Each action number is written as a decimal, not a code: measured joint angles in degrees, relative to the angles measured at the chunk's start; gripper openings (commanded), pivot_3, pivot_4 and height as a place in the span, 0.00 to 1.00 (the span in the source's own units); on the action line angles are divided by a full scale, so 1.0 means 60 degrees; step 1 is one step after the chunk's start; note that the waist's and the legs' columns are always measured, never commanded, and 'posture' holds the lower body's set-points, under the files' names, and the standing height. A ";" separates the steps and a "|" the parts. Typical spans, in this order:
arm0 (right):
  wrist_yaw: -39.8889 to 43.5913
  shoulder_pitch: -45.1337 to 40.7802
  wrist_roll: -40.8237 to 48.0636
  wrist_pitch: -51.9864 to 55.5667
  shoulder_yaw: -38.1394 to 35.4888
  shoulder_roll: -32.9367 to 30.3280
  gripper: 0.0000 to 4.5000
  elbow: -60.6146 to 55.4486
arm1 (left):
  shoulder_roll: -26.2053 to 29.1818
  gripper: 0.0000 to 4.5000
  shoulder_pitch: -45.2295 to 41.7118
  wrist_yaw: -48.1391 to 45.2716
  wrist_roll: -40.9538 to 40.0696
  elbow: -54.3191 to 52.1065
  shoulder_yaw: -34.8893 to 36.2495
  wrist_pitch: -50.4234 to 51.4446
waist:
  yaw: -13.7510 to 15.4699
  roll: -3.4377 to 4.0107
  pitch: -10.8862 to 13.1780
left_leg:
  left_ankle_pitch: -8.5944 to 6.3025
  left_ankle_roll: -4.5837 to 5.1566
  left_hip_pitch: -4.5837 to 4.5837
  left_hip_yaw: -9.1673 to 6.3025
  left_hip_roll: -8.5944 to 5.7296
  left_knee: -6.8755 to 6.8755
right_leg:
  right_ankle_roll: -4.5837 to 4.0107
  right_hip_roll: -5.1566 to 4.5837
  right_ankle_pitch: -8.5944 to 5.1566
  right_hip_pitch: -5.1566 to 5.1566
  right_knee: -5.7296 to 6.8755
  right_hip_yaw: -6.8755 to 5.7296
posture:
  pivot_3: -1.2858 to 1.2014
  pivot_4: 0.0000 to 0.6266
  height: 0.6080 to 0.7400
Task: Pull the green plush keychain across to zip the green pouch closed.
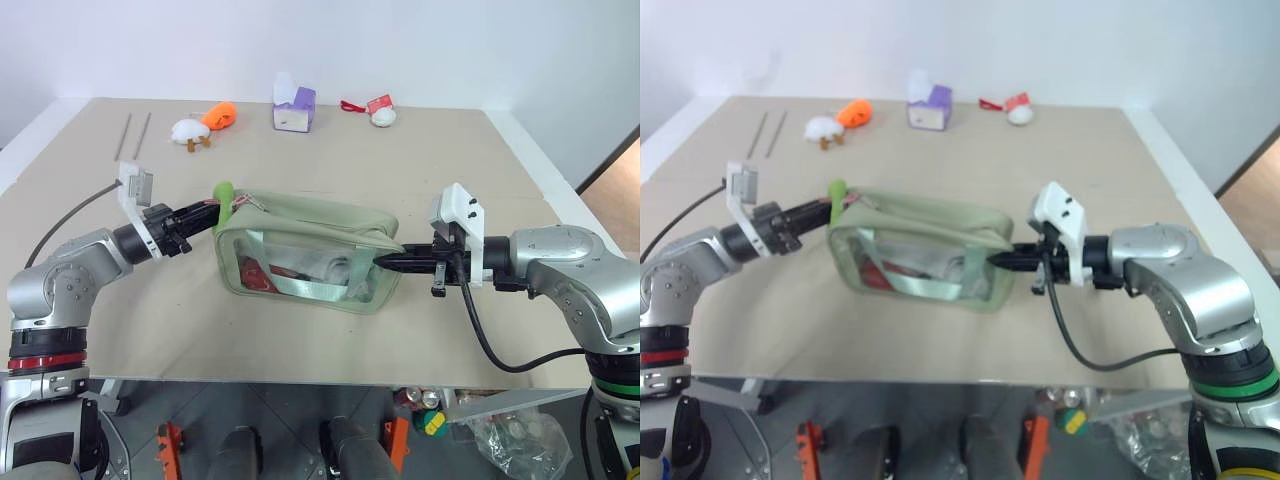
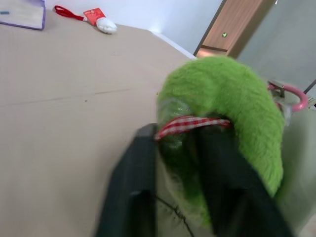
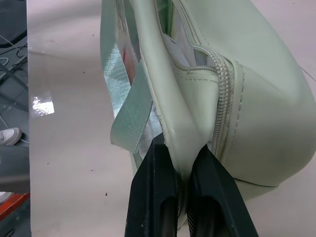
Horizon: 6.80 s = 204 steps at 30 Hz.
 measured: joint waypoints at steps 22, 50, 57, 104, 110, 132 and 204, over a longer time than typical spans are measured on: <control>0.0024 -0.0085 -0.0188 -0.0069 0.0032 0.0058 0.00 0.0014 | -0.0364 0.00 -0.1688 -0.0750 0.0522 -0.1620 -0.1819 -0.0403 | -0.0001 0.0000 0.0000 | 0.0001 -0.0001 0.0007 0.0002 -0.0006 0.0003 | 0.0006 0.0003 0.0004 0.0006 0.0000 0.0009 | 0.52 0.24 1.00; -0.0110 -0.0083 -0.0192 -0.0064 0.0079 0.0175 0.00 -0.0008 | 0.1262 0.94 0.0734 -0.1779 -0.1256 -0.2115 0.0620 0.0720 | -0.0069 0.0000 0.0001 | 0.0001 0.0000 0.0013 0.0002 -0.0001 0.0001 | -0.0001 0.0000 -0.0001 0.0008 0.0000 0.0006 | 0.52 0.24 1.00; -0.0037 -0.0099 -0.0195 -0.0064 0.0094 0.0174 0.00 -0.0006 | 0.1471 0.94 0.1342 -0.2037 -0.0683 -0.2163 0.0065 0.0445 | -0.0064 0.0000 0.0000 | 0.0002 0.0000 0.0016 0.0005 -0.0001 0.0003 | -0.0036 0.0000 -0.0018 0.0009 0.0000 0.0006 | 0.52 0.24 1.00; -0.2293 -0.3623 0.1398 0.1032 -0.2080 0.2011 0.90 0.2427 | 0.0366 0.00 0.0711 -0.2044 0.0352 -0.1407 -0.0722 -0.0233 | -0.0063 0.0007 0.0004 | 0.0031 0.0038 0.0014 0.0013 -0.0012 0.0003 | -0.0036 -0.0002 0.0023 0.0010 -0.0002 0.0025 | 0.52 0.24 1.00; -0.3714 -0.5015 0.1320 0.2448 -0.1097 0.3469 0.90 0.3192 | 0.0321 0.00 0.0689 -0.2052 0.0346 -0.1434 -0.0835 -0.0391 | 0.0052 0.0007 0.0003 | 0.0026 0.0040 -0.0070 -0.0015 -0.0012 -0.0001 | 0.0004 -0.0014 0.0020 -0.0037 -0.0007 -0.0005 | 0.52 0.24 1.00; -0.3293 -0.4513 0.0672 0.3161 0.0749 0.3386 0.45 0.2147 | 0.0314 0.00 0.0892 -0.2031 0.0366 -0.1704 -0.0863 -0.0588 | 0.0043 0.0008 0.0003 | 0.0021 0.0045 -0.0080 -0.0038 -0.0012 0.0009 | 0.0003 -0.0013 0.0019 -0.0037 -0.0011 -0.0028 | 0.52 0.24 1.00; 0.0445 0.0881 -0.8525 -0.6918 0.2757 -0.1384 0.03 0.1064 | 0.0512 0.00 0.0507 -0.2675 0.0324 -0.1169 -0.1587 -0.0391 | -0.0213 -0.0002 -0.0016 | 0.0022 0.0038 0.0082 0.0038 -0.0002 -0.0006 | -0.0048 0.0000 -0.0011 0.0046 0.0006 0.0031 | 0.52 0.24 1.00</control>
